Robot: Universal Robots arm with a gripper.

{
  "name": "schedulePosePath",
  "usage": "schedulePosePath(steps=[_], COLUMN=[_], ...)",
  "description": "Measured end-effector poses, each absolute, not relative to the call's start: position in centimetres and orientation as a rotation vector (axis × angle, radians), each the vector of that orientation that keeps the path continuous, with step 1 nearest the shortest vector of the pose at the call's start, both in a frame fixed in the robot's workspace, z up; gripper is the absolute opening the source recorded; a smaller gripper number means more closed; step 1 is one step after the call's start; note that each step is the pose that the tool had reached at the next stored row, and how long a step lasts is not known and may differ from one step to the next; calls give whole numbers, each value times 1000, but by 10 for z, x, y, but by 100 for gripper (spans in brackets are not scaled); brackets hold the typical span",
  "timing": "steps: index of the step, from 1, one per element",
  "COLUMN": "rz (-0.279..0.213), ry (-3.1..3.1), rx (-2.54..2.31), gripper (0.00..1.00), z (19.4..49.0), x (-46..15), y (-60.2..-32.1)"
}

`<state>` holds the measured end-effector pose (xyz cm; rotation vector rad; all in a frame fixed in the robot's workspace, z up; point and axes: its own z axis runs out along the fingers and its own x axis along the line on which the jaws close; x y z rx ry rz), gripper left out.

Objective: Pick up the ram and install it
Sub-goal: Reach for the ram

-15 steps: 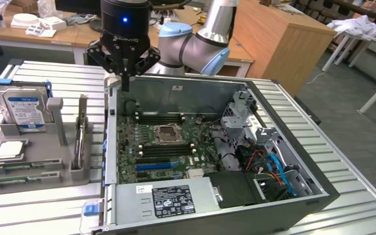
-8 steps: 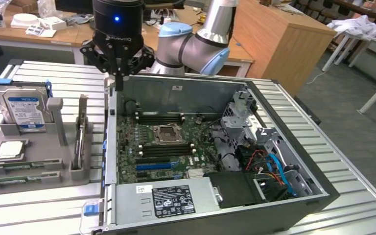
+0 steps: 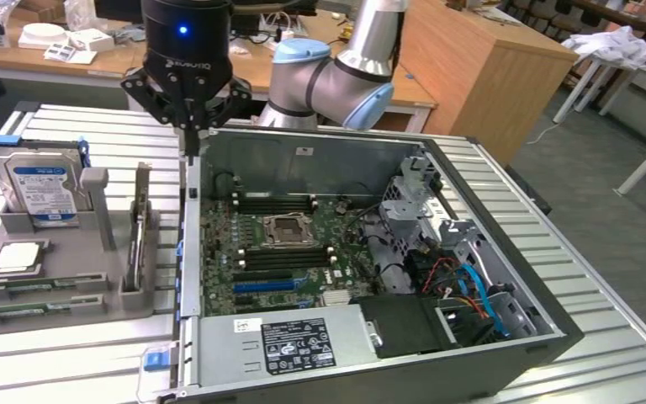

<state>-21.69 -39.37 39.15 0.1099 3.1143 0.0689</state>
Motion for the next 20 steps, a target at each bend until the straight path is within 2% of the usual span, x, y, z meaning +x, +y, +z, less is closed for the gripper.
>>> schedulePosePath(steps=[20], rz=[69], ry=[3116], rx=[107], gripper=[11], z=[391], x=[-255], y=[-393])
